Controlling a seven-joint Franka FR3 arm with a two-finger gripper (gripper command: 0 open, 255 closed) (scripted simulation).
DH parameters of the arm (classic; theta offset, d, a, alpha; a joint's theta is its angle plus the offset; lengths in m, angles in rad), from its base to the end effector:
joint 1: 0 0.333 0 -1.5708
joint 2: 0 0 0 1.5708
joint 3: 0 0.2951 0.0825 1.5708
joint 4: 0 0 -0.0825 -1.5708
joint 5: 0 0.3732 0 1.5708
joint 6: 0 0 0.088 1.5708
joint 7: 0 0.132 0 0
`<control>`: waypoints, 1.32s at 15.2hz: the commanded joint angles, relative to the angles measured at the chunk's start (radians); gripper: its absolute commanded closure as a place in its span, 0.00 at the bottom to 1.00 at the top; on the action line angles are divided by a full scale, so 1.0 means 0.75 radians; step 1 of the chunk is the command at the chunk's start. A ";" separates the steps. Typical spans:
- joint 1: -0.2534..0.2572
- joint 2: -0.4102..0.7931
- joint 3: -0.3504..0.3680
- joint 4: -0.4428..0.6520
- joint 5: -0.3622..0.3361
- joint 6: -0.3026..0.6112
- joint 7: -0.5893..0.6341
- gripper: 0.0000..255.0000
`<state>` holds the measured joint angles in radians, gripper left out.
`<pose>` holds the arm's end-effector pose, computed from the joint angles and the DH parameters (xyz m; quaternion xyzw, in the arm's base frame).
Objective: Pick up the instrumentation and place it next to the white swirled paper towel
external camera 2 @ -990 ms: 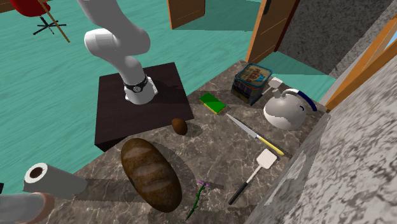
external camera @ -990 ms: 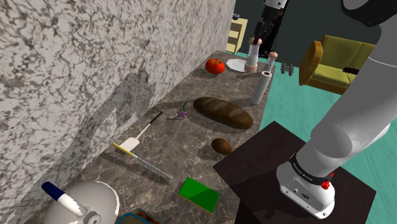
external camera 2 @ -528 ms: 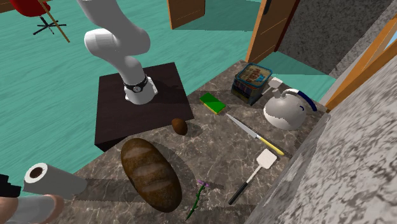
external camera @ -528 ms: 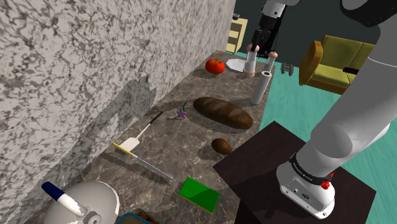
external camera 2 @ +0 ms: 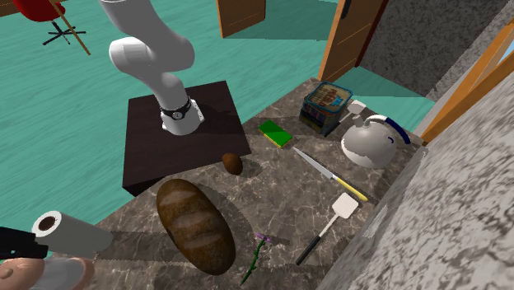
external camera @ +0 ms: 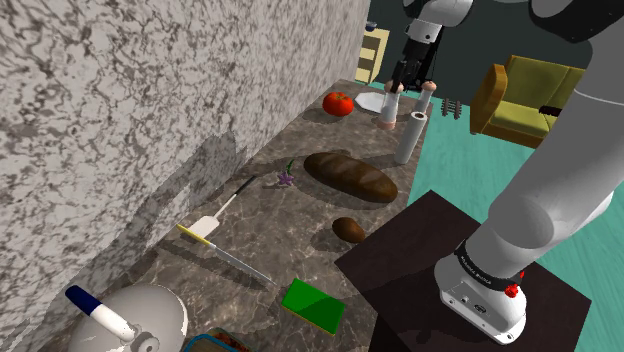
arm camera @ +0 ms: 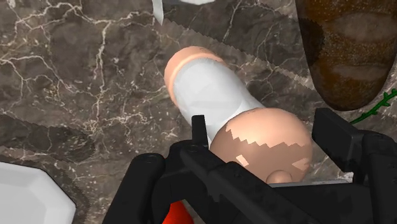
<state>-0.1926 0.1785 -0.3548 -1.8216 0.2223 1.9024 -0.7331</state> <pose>0.5117 -0.2790 0.3956 -0.9951 -0.0531 -0.0096 0.0832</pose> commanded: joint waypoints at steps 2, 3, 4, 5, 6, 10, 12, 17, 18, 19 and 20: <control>-0.001 0.017 0.002 -0.032 0.010 0.047 -0.011 1.00; -0.001 0.023 0.003 -0.043 0.014 0.063 -0.016 1.00; -0.001 0.029 0.004 -0.053 0.017 0.079 -0.020 1.00; -0.001 0.035 0.004 -0.063 0.021 0.095 -0.024 1.00; -0.002 0.042 0.005 -0.073 0.025 0.110 -0.028 1.00; -0.004 0.071 0.010 -0.110 0.042 0.172 -0.046 1.00; -0.005 0.086 0.012 -0.126 0.052 0.202 -0.056 1.00; -0.009 0.130 0.020 -0.162 0.078 0.276 -0.081 1.00; -0.011 0.146 0.023 -0.171 0.088 0.299 -0.090 1.00; -0.011 0.146 0.023 -0.171 0.088 0.299 -0.090 1.00; -0.011 0.146 0.023 -0.172 0.088 0.299 -0.090 1.00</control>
<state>-0.2013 0.2857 -0.3385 -1.9489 0.2866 2.1229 -0.8000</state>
